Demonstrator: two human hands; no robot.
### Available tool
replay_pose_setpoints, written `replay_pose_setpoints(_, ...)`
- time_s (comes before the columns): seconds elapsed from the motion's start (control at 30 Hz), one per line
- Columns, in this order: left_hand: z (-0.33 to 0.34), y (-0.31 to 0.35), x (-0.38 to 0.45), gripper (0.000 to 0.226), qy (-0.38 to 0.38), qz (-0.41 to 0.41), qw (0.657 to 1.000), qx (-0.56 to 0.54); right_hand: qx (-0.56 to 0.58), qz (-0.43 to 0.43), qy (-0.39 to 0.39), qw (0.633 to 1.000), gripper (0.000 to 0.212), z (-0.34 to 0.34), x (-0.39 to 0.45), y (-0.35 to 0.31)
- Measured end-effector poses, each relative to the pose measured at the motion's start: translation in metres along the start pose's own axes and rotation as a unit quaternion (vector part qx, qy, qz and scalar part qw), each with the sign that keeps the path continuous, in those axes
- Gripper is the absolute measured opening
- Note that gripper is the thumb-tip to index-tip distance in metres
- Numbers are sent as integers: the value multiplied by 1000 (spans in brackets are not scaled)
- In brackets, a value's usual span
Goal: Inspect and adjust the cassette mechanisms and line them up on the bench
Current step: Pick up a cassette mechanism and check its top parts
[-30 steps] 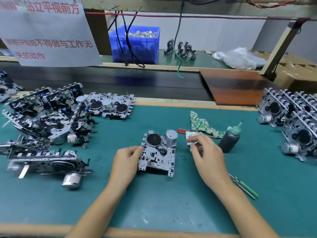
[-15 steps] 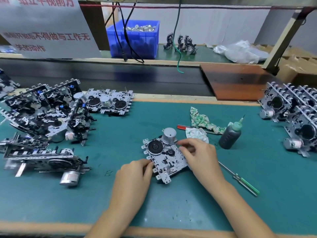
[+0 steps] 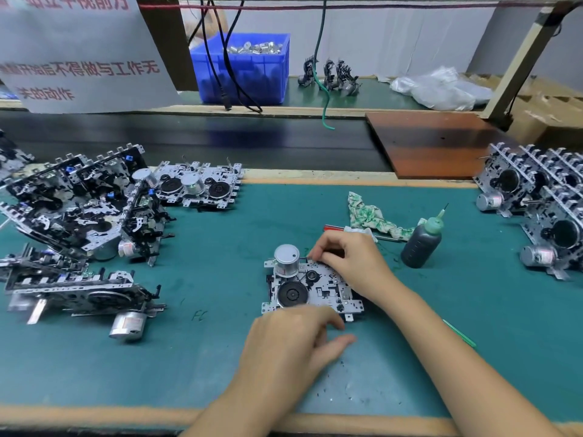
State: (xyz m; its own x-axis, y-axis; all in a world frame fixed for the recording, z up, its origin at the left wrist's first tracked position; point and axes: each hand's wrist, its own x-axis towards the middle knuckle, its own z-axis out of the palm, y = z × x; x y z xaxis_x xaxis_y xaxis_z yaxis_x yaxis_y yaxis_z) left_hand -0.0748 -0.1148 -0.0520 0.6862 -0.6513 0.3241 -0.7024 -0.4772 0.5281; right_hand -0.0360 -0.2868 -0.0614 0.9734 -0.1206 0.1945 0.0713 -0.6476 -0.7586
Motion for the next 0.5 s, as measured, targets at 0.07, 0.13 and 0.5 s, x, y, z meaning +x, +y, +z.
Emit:
replay_pose_setpoints(0.07,-6,-16,6,29,117,39,992,-38,16,1,10,1000,49,2,-1,3)
replay_pose_setpoints(0.13,-15,-35,13,50,150,38,986,-60,22,4,15,1000,49,3,-1,5)
replay_pose_setpoints(0.5,-20,-91,21,120,-130,-9,987,-91,46,2,12,999,40,3,-1,7)
